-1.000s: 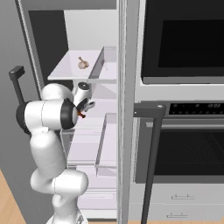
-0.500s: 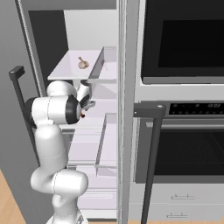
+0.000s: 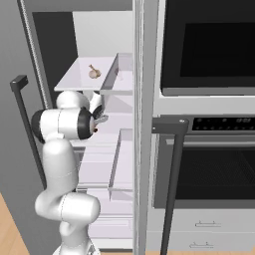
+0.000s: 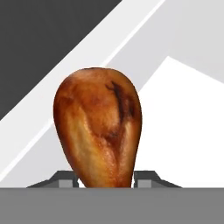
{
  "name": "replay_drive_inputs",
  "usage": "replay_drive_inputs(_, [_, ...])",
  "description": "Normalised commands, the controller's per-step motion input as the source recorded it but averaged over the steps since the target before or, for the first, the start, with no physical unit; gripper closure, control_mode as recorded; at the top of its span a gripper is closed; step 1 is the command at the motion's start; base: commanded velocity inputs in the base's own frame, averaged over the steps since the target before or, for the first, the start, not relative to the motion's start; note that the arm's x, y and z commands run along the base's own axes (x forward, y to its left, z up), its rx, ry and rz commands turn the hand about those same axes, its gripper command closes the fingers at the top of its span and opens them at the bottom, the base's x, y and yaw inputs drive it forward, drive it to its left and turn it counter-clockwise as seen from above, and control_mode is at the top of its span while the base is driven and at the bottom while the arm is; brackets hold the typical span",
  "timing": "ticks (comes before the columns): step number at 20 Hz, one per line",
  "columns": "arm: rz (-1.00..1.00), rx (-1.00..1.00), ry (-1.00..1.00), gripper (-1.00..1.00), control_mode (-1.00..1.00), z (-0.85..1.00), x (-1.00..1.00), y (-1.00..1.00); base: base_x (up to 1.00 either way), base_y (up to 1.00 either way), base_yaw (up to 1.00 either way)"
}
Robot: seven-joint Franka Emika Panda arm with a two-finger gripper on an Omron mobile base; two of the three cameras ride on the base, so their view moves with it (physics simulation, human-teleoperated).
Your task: Place one garlic and one chicken drumstick in each tupperware on the nearby counter, to pack two identical lunches.
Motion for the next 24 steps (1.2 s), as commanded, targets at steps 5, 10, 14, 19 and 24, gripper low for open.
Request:
replay_drive_inputs(5, [0.00,0.00,0.00,1.00,-1.00,-0.10,0.00,0.00,0.00,0.00,0.00])
replay_drive_inputs(10, [0.00,0.00,-0.14,1.00,-1.00,-0.01,-0.55,-0.11,0.00,0.00,0.00])
replay_drive_inputs(14, [-0.01,0.02,-0.26,1.00,-1.00,-0.06,-1.00,-0.19,0.00,0.00,0.00])
replay_drive_inputs(19, [-0.13,0.07,-0.46,1.00,-1.00,0.29,-0.94,-0.07,0.00,0.00,0.00])
replay_drive_inputs(24, [-0.21,0.01,-0.40,1.00,-1.00,1.00,-0.85,0.00,0.00,0.00,0.00])
